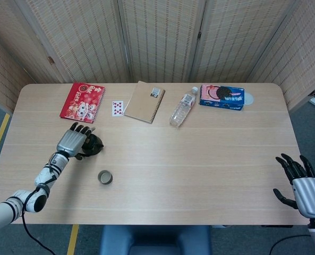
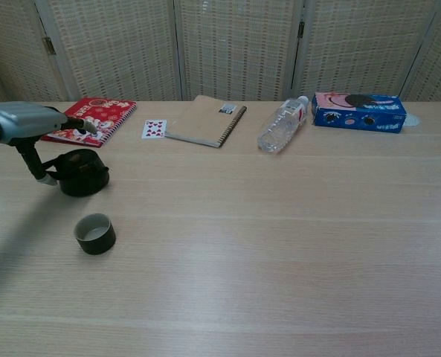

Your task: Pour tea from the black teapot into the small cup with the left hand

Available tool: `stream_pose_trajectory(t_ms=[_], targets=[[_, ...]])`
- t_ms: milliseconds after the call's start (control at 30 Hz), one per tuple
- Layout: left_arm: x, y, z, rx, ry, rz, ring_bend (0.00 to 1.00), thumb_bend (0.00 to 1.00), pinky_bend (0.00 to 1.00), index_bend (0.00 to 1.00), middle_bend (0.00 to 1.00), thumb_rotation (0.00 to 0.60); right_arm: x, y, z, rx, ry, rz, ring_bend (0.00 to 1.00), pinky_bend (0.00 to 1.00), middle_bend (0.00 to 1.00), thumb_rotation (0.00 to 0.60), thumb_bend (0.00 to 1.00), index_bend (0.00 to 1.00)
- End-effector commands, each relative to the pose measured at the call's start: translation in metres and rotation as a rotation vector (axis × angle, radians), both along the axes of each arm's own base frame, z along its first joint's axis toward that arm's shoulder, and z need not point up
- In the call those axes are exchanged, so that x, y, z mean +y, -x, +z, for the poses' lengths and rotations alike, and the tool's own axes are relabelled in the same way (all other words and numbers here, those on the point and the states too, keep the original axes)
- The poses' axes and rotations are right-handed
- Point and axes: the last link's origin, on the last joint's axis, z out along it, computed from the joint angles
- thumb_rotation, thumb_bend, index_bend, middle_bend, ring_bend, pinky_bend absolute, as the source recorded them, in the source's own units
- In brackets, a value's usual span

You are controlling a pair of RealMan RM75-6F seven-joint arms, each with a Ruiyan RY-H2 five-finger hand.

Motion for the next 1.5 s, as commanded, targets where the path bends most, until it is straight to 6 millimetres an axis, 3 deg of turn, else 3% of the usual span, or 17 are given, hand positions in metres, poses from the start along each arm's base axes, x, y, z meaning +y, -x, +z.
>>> stream_pose_trajectory(t_ms=[33,333,667,900,1500], targets=[[0.010,0.000,0.000,0.005,-0.013,0.016,0.13,0.19,0.00,0.11,0.15,0.600,0.000,0.000,-0.001,-0.001,-0.002,-0.003,0.19,0.02,0.12,0.600,0.28,0.11],[0.023,0.016,0.009,-0.022,-0.069,0.082,0.14,0.19,0.00,0.12,0.17,0.600,0.001,0.001,0.000,0.001,0.003,-0.013,0.19,0.02,0.12,0.600,0.28,0.11],[-0.009,0.019,0.024,-0.106,-0.033,0.031,0.22,0.19,0.00,0.22,0.25,0.600,-0.004,-0.004,0.010,0.017,0.025,0.007,0.19,0.02,0.13,0.600,0.28,0.12],[-0.023,0.013,0.029,-0.125,-0.007,-0.040,0.26,0.19,0.00,0.33,0.33,0.600,-0.004,-0.006,0.005,0.008,0.004,0.012,0.19,0.02,0.13,0.600,0.28,0.12],[-0.025,0.012,0.021,-0.060,0.030,-0.069,0.28,0.19,0.00,0.35,0.37,0.600,0.004,-0.002,0.005,0.006,0.009,-0.004,0.19,0.02,0.14,0.600,0.28,0.15]])
